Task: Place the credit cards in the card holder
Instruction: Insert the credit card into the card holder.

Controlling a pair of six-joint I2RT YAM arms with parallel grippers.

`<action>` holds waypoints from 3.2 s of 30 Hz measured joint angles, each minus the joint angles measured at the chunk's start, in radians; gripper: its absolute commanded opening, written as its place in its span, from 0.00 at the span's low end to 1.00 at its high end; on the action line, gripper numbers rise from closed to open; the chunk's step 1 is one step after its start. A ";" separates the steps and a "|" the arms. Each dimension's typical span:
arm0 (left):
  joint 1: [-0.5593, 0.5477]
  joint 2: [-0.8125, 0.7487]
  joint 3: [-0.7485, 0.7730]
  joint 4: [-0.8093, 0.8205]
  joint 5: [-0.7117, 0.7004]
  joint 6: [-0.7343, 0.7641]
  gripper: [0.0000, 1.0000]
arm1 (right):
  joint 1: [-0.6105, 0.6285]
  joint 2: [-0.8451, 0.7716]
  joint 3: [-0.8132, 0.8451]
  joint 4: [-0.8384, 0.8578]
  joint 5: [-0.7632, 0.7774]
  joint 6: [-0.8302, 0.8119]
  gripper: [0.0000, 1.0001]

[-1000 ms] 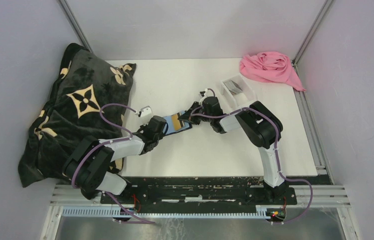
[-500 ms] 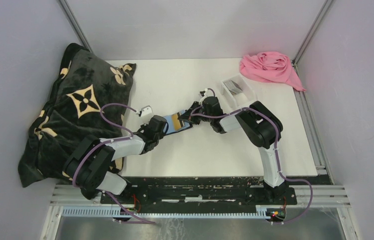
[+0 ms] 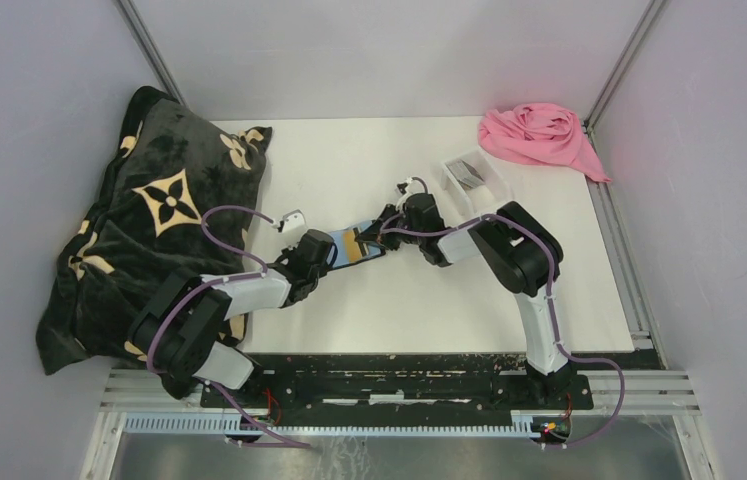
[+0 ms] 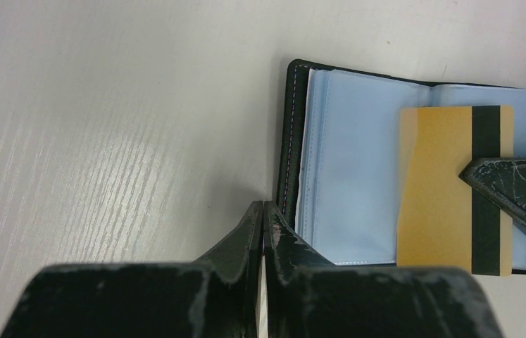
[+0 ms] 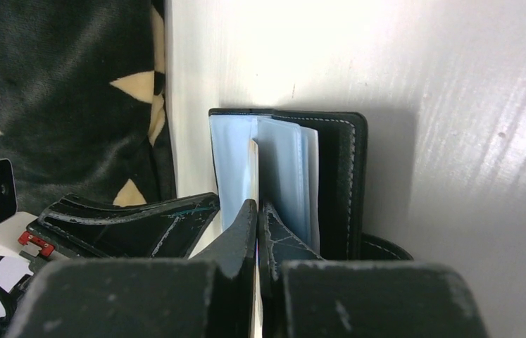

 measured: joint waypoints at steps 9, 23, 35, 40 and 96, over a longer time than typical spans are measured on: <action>0.000 0.006 0.006 -0.003 0.000 0.000 0.08 | -0.001 0.016 0.068 -0.074 -0.031 -0.079 0.01; 0.000 0.014 0.015 -0.003 0.002 0.000 0.07 | -0.013 0.020 0.123 -0.164 -0.035 -0.155 0.01; 0.000 0.024 0.024 -0.002 0.010 0.000 0.07 | -0.031 0.020 0.195 -0.277 -0.040 -0.232 0.01; 0.000 0.028 0.029 0.000 0.018 0.001 0.07 | -0.037 0.031 0.221 -0.302 -0.049 -0.242 0.01; -0.003 0.064 0.050 0.033 0.021 0.001 0.06 | -0.001 0.091 0.266 -0.256 -0.030 -0.235 0.01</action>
